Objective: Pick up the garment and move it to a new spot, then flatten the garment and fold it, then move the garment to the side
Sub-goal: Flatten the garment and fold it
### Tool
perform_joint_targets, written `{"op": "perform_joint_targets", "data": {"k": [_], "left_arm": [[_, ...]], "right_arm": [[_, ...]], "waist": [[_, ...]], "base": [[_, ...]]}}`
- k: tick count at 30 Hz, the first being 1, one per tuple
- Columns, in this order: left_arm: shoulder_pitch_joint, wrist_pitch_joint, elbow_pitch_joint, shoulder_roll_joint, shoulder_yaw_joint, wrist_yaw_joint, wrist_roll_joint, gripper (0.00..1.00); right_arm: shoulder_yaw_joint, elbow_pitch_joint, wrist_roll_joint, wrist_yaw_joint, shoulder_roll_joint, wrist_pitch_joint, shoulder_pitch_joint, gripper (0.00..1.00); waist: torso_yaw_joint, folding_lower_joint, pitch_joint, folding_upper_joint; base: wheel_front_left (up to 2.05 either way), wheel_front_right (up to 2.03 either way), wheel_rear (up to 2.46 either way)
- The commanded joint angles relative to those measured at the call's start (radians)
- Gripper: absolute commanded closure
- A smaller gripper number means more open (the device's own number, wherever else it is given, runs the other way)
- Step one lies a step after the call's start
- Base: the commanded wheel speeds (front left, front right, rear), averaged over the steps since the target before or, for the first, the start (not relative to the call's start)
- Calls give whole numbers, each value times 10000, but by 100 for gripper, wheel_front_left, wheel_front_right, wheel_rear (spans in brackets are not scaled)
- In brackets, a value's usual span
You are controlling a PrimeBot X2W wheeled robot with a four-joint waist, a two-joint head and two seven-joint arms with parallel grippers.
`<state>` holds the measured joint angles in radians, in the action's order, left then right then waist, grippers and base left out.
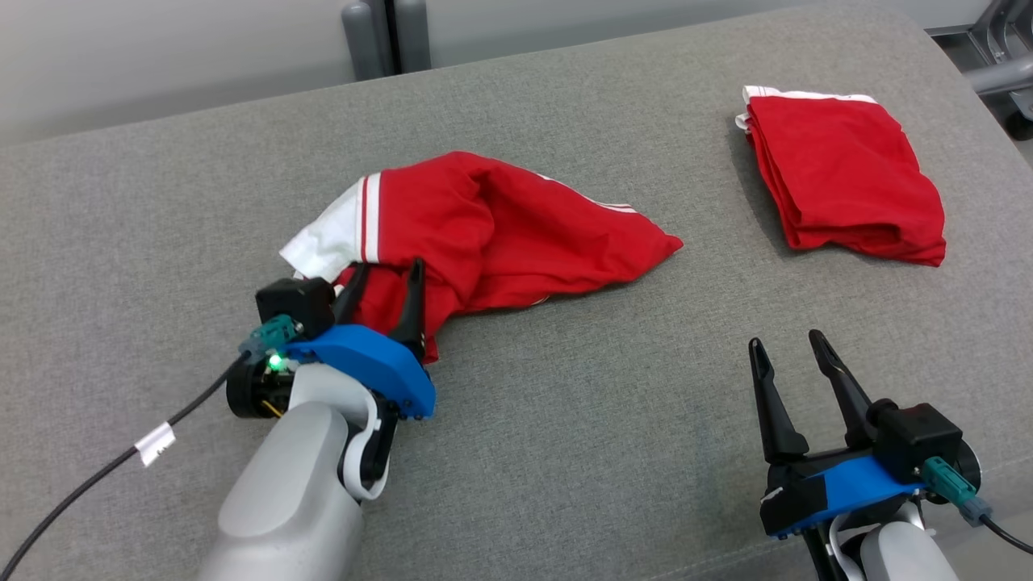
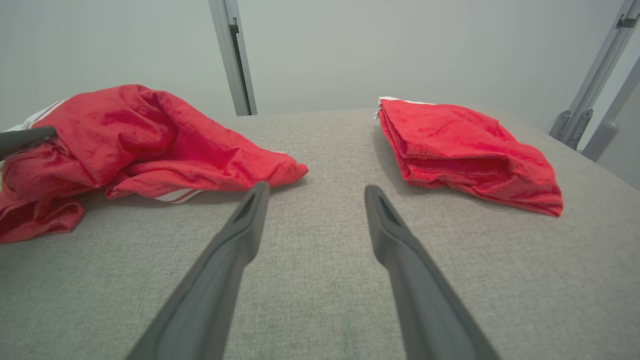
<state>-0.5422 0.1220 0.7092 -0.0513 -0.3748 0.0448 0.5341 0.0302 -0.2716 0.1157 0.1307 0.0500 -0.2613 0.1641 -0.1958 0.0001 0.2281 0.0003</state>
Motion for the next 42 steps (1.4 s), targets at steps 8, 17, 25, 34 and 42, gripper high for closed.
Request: {"op": "perform_joint_targets", "data": {"k": [8,17,25,34,42], "left_arm": [[-930,383,268,13,139,148,740,0],[-1619,370,646,2,5,-124,1489,0],[-2399,914,1308,-40,-440,-233,895,100],[-2795,1369,-42,12,-1612,-41,1158,100],[-3533,1428,-2374,9,-3409,-778,1732,100]], "right_arm": [[104,-16,123,1,12,-57,227,0],[245,15,228,1,13,-57,296,0],[276,-85,293,1,12,-55,304,0],[257,-154,266,1,12,-55,48,0],[386,-285,241,1,12,-55,-77,0]], "waist": [[-223,-1,80,-3],[-626,-1,224,-3],[-810,-1,161,-3],[-664,-1,-248,-3],[-511,-1,-749,-3]], "base": [[0,0,0],[0,0,0],[0,0,0],[0,0,0],[0,0,0]]}}
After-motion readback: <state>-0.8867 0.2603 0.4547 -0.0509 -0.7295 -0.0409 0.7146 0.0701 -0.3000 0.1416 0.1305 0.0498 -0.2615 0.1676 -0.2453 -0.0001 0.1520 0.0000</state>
